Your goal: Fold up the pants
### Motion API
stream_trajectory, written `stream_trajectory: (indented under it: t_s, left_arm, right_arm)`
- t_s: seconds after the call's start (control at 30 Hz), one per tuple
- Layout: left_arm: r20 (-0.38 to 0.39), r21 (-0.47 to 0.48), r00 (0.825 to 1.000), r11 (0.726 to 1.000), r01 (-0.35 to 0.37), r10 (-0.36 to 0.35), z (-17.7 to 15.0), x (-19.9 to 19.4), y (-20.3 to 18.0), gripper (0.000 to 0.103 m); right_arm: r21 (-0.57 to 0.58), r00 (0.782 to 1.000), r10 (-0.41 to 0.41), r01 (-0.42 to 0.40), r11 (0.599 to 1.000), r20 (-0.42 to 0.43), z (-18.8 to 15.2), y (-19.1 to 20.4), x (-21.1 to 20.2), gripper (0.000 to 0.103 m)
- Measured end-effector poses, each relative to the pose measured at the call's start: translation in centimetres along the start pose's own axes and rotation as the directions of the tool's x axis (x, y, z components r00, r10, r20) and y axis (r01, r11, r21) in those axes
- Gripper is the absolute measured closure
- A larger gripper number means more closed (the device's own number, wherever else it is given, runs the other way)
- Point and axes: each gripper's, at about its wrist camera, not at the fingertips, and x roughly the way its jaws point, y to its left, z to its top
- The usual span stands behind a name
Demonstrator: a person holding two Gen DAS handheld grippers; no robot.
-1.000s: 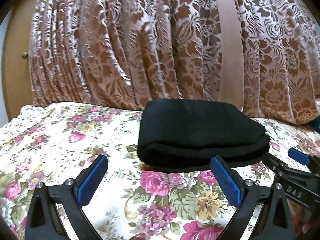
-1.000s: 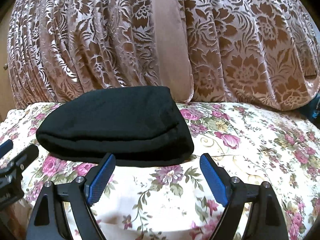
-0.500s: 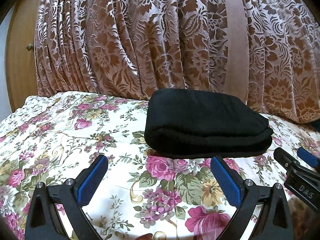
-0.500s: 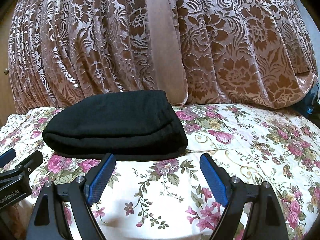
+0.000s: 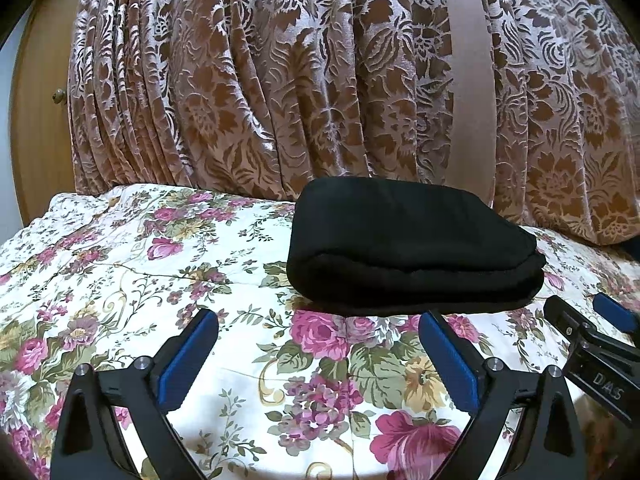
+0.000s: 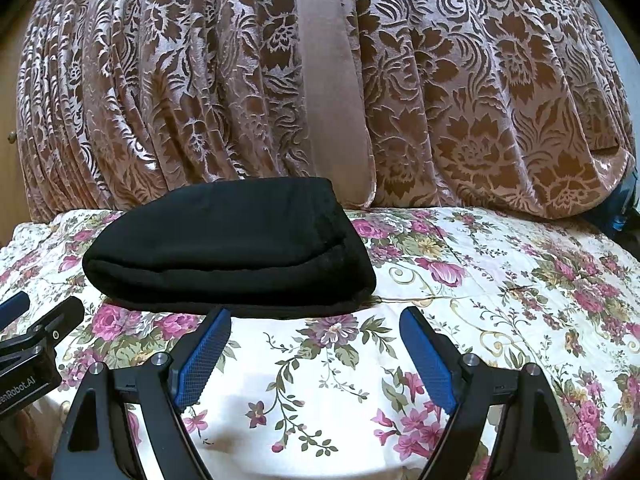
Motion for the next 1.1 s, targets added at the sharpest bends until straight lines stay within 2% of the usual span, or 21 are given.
stream_trajectory:
  t_s: [1.1]
  left_arm:
    - [-0.011,-0.002,1.000,1.000,-0.003,0.003,-0.16,0.17,0.01,0.003]
  right_arm:
    - [0.039,1.000,-0.003,0.004,0.999,-0.030,-0.28,-0.69,0.68,0.015]
